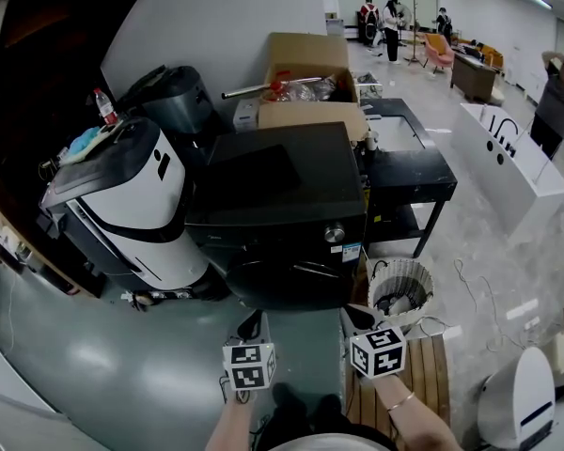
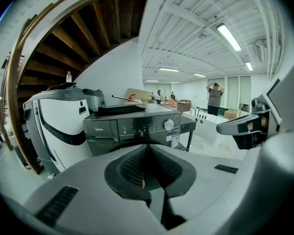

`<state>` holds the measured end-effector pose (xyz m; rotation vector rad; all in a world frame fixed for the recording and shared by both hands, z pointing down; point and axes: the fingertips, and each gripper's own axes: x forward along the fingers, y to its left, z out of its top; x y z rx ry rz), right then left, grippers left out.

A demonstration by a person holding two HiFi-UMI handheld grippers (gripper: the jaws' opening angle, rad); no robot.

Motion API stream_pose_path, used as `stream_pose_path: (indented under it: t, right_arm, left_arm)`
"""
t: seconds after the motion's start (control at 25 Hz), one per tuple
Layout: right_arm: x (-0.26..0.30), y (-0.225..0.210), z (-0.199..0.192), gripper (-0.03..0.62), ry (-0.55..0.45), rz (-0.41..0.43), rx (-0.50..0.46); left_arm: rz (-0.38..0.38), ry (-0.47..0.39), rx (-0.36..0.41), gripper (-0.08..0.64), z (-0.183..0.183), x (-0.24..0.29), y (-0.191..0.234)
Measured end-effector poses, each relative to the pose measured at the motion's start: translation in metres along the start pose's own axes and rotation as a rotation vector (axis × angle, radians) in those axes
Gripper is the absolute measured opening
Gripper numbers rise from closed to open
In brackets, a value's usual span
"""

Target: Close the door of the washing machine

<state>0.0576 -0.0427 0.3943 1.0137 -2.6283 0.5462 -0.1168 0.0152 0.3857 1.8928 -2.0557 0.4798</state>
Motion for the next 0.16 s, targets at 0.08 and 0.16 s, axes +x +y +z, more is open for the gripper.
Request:
stream_pose_path:
  t: [0.08,0.16]
  right_arm:
    - [-0.0001,0.0039,-0.0014,0.005,0.002,0.005,0.000]
    - [-0.0001,0.0077,-0.0029,0.005,0.005,0.010,0.001]
  left_arm:
    - [0.002,0.001,0.001,0.031,-0.0011,-0.0026,0.0015]
    - [0.003,0.004,0.001,0.031,-0.0025,-0.0048,0.0026]
